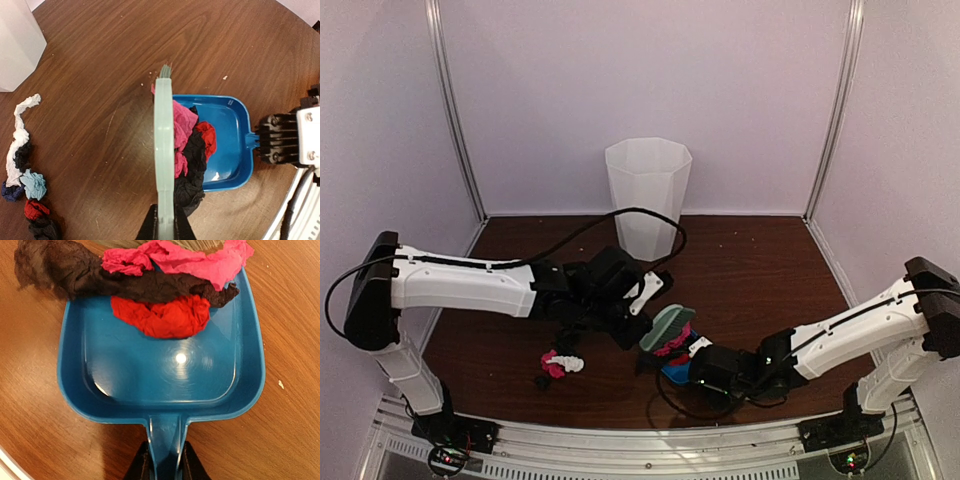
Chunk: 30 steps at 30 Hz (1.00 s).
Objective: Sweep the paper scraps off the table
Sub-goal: Sweep the paper scraps into the dustpan.
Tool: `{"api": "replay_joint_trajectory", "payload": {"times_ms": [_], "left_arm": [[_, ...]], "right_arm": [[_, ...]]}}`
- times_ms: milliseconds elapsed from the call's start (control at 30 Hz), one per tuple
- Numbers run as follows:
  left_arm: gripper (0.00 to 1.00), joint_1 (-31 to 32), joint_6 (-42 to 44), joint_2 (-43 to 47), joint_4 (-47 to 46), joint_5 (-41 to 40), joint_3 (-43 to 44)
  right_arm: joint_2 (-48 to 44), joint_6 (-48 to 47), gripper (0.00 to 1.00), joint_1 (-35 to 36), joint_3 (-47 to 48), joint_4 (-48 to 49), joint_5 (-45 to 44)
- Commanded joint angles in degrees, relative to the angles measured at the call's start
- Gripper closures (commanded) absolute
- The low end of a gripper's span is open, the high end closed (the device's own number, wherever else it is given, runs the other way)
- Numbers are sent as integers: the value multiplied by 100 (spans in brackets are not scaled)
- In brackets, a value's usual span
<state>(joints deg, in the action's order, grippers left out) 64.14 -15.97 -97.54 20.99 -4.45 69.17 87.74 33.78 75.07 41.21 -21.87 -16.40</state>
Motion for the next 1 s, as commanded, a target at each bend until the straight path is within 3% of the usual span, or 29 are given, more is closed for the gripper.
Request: {"api": "replay_joint_trajectory", "payload": {"times_ms": [0,367,967], "left_arm": [[100,157,-9,326,-212,201,-146],[100,255,-28,492,-358,416,-153],[100,255,-691,1541,-13,-1139,-456]], "right_arm": [[-26,-49,100,-34,-143,276,-170],[-452,74,100,-32,-697,809,-354],[-793,89,100,-27,-933,1176,-472]]}}
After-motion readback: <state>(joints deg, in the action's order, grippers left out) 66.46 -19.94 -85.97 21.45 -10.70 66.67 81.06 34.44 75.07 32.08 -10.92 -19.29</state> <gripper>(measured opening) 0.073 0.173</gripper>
